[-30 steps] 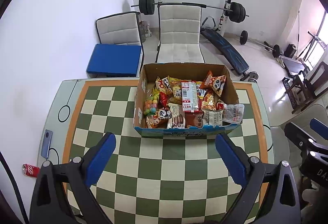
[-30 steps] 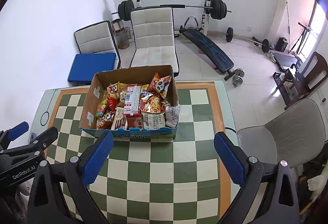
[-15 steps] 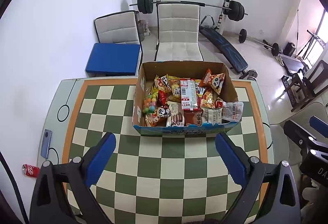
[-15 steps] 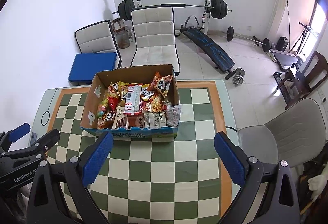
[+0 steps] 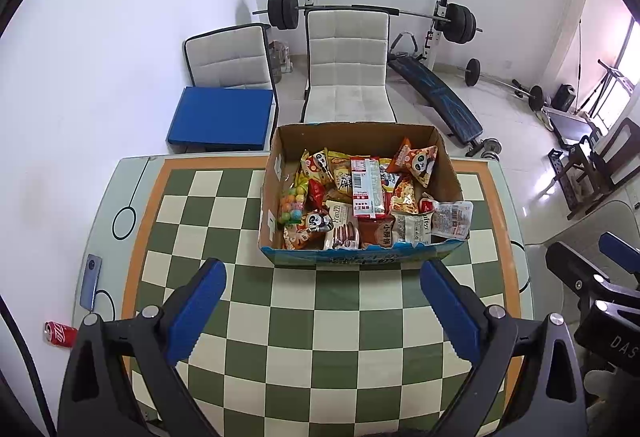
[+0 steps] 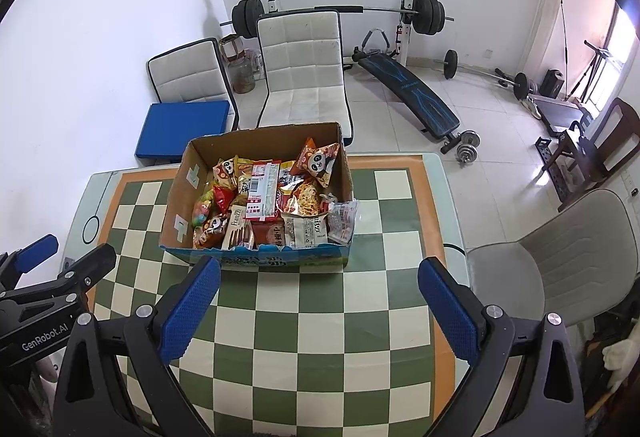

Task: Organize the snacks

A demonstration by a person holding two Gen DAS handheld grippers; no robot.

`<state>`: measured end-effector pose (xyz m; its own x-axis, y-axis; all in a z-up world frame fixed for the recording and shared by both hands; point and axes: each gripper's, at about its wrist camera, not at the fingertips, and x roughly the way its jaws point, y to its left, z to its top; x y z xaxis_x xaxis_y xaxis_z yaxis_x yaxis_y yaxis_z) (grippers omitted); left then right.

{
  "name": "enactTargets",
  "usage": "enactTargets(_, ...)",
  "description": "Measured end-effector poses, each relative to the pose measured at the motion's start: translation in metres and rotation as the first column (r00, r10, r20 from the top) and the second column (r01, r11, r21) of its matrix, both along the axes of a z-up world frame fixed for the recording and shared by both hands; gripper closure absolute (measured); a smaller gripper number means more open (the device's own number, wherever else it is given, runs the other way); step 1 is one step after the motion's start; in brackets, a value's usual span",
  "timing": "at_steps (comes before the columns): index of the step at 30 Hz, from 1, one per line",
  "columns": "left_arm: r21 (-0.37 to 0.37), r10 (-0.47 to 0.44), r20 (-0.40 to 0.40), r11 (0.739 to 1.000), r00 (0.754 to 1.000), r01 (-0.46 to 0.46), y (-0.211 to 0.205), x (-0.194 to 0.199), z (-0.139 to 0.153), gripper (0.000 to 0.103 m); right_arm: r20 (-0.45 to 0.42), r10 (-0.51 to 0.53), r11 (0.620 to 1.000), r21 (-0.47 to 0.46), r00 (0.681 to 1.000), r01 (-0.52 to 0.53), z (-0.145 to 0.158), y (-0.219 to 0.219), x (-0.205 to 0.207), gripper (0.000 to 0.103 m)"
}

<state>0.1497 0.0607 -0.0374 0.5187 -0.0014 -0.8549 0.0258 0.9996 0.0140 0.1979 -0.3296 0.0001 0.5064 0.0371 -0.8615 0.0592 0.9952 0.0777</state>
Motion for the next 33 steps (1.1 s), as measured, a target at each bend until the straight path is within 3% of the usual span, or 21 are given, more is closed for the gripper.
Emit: enactTargets(33,-0.002,-0.003,0.005,1.000,1.000,0.003,-0.0028,0.0017,0.0085,0.003,0.005,0.002,1.000,-0.001,1.000,-0.002,0.0011,0.0057,-0.0027,0.002)
